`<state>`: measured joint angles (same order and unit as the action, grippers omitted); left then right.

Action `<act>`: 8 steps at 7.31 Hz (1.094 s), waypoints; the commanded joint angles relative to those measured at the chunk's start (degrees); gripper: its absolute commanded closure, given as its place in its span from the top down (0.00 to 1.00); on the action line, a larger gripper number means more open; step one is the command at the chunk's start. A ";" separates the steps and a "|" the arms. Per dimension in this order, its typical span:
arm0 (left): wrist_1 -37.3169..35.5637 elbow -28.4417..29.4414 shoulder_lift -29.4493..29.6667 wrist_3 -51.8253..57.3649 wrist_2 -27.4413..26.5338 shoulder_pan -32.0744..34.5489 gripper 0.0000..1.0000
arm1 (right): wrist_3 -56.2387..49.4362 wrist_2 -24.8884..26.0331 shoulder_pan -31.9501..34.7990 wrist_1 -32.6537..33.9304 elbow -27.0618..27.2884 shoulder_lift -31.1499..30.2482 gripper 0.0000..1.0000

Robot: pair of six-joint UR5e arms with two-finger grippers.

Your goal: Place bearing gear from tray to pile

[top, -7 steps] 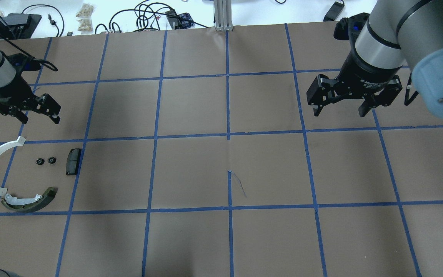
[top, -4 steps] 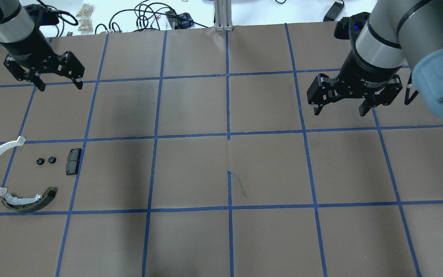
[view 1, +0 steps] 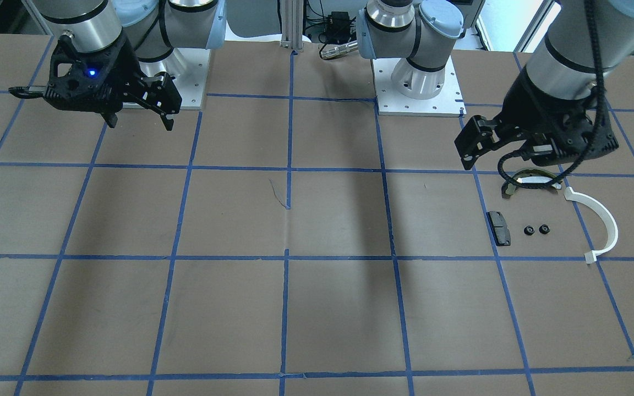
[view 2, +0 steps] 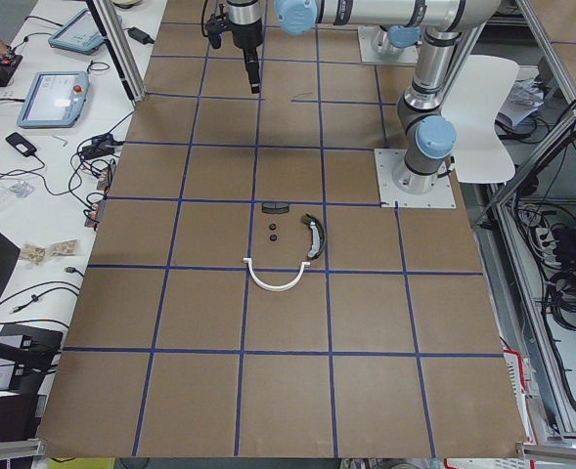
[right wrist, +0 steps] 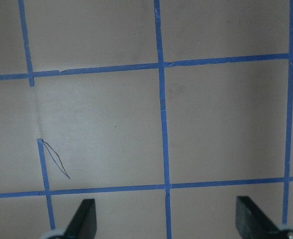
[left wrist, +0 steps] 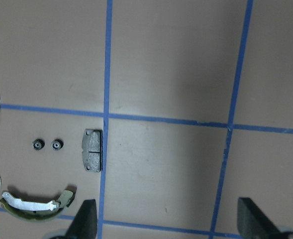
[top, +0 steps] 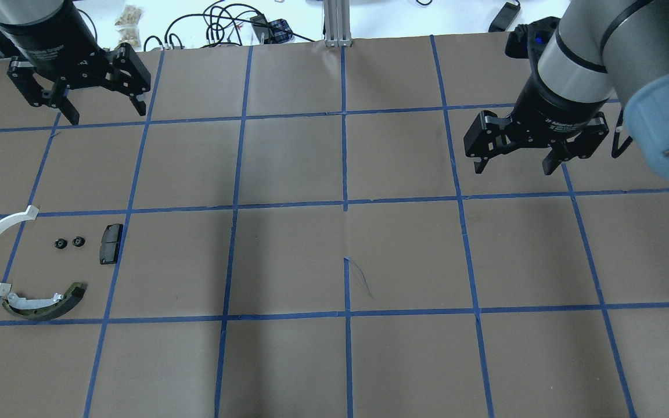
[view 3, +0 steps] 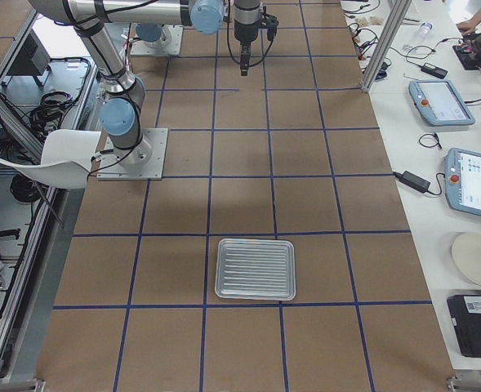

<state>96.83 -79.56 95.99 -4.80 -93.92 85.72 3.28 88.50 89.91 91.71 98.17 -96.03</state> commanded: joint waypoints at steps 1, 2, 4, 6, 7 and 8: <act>-1.28 0.19 0.33 -2.04 0.05 3.12 1.00 | -0.03 0.00 0.09 -0.13 0.00 -0.04 1.00; -3.21 -0.68 0.16 -2.31 0.14 5.40 1.00 | -0.03 0.00 0.09 -0.13 0.00 -0.04 1.00; -3.32 -2.44 -0.89 -1.52 0.40 6.74 1.00 | -0.12 0.00 0.18 -0.13 0.17 -0.04 1.00; -3.40 -5.68 -2.55 -1.53 2.24 6.48 1.00 | -0.12 0.00 0.09 0.13 0.18 -0.04 1.00; -4.19 -5.70 -2.83 3.17 5.91 5.34 1.00 | -0.12 0.00 0.00 0.13 0.18 -0.04 1.00; -4.28 -5.26 -2.74 6.00 6.20 4.98 1.00 | -0.12 0.00 0.00 0.13 0.26 -0.04 1.00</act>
<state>92.88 -84.88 93.43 -2.45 -89.29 91.36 3.16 88.51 89.95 91.83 98.38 -96.06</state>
